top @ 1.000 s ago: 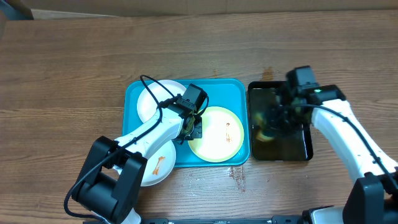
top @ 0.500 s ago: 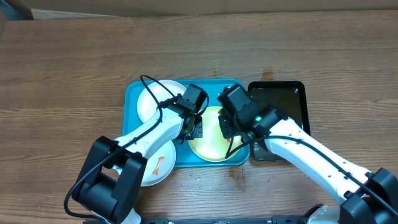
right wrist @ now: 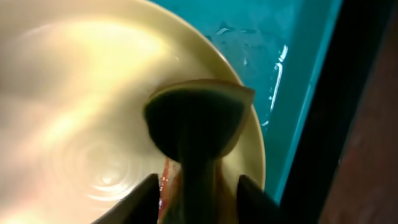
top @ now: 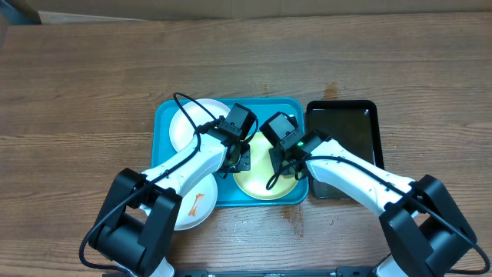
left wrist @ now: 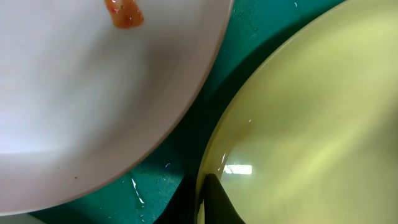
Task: Clean dirty plates on tray and stack at the side
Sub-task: 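Carry the sponge with the right gripper onto the yellow plate, then scrub the yellow plate surface with the sponge in the right gripper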
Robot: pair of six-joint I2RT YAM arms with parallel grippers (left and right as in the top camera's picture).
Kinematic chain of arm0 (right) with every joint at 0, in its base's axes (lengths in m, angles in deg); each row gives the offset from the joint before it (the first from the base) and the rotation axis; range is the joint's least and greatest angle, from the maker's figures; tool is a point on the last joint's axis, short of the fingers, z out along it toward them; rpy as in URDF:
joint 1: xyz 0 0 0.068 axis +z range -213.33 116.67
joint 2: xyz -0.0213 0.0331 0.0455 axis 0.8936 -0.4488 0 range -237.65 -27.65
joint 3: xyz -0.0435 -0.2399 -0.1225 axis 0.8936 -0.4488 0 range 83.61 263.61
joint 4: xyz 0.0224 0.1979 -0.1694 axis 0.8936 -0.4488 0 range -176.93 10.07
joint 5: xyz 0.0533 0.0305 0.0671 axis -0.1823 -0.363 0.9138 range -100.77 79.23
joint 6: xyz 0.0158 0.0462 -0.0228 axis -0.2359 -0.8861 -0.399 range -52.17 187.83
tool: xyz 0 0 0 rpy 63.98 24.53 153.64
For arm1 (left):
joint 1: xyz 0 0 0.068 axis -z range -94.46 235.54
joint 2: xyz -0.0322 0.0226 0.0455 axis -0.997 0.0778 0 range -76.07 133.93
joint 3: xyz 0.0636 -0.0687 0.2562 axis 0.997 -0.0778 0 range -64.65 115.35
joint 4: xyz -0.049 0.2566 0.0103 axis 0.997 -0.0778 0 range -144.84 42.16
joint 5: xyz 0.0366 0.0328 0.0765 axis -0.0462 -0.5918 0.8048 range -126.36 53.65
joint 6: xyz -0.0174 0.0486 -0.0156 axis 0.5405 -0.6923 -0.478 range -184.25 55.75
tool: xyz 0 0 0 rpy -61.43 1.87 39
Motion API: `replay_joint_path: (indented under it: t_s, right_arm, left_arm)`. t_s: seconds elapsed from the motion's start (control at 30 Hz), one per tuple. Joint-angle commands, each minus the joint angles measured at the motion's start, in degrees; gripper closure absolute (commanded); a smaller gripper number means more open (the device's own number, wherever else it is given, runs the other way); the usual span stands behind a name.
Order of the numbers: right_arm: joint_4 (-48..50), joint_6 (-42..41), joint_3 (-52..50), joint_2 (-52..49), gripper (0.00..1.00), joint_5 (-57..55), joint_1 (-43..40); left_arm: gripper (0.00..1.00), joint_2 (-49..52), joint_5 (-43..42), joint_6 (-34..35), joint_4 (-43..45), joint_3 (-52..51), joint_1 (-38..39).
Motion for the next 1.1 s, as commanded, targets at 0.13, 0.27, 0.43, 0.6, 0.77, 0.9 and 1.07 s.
replay_joint_path:
  t_s: [0.13,0.27,0.43,0.6,0.77,0.9,1.07]
  right_arm:
    - [-0.22,-0.70,-1.22,0.00,0.57,-0.35,-0.04]
    - [1.66,-0.70,-2.84,-0.68,0.55,-0.35,-0.04]
    - [2.01,-1.55,-3.04,-2.54,0.96,-3.78,-0.07]
    - [1.70,-3.28,-3.08,-2.71,0.96,0.66,-0.07]
    - [3.06,-6.29,-4.46,-2.73,0.96,8.09,-0.07]
    - [6.49,-7.76,-7.15,-2.75,0.96,14.62,-0.07]
    - [9.40,-7.78,-7.48,-2.75,0.96,22.36,-0.07]
  left_arm:
    - [0.96,1.01,1.03,0.50,0.00,-0.48,-0.22]
    - [0.96,1.01,1.03,0.52,0.02,-0.48,-0.22]
    - [0.96,1.01,1.03,0.52,0.00,-0.48,-0.22]
    - [0.96,1.01,1.03,0.50,-0.04,-0.48,-0.22]
    - [0.96,1.01,1.03,0.52,0.04,-0.48,-0.22]
    - [0.96,1.01,1.03,0.50,0.17,-0.48,-0.22]
    - [0.96,1.01,1.03,0.50,0.22,-0.48,-0.22]
